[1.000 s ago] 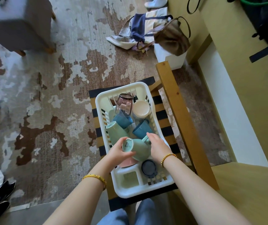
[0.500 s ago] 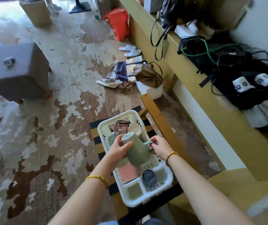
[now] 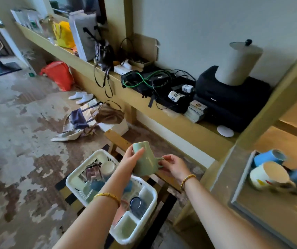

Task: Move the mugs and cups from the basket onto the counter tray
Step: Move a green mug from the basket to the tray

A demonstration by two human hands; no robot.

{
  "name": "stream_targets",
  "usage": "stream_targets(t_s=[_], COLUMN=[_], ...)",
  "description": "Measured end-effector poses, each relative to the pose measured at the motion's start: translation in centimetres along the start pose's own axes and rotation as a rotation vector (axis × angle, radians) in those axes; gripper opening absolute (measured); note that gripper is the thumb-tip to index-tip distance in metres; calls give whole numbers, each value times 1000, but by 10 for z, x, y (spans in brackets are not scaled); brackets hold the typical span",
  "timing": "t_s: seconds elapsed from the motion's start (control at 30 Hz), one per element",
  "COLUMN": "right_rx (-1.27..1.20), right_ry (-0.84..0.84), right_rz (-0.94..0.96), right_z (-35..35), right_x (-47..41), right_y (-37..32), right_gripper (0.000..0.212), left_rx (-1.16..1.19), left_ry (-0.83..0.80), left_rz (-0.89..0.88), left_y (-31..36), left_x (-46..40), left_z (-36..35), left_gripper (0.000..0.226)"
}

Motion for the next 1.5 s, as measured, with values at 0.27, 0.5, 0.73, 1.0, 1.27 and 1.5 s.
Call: stream_targets(t_s=[0.27, 0.5, 0.73, 1.0, 1.27, 1.5], right_rx=[90, 170, 380, 427, 430, 565], right_ry=[271, 468, 675, 704, 667, 639], right_rz=[147, 92, -16, -142, -233, -265], right_z=[144, 278, 389, 462, 499, 508], right_x=[59, 122, 163, 172, 146, 129], right_y=[6, 50, 84, 113, 116, 117], right_gripper=[9, 4, 4, 8, 4, 14], left_rx=[-186, -442, -633, -1259, -1486, -1525], left_ry=[-312, -590, -817, -907, -808, -784], left_rz=[-145, -253, -355, -682, -767, -755], left_y=[17, -12, -45, -67, -92, -97], left_x=[20, 62, 95, 103, 95, 84], left_z=[-155, -308, -418, -496, -541, -549], left_gripper=[53, 58, 61, 69, 56, 58])
Point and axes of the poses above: each hand's wrist, its own x-axis away from the middle knuckle, its own z-axis out of the back of the hand, y = z × x, the point moved 3 cm from there along -x, towards the middle knuckle, and after that the axes turned 7 degrees about -z, right-handed, at the moved point
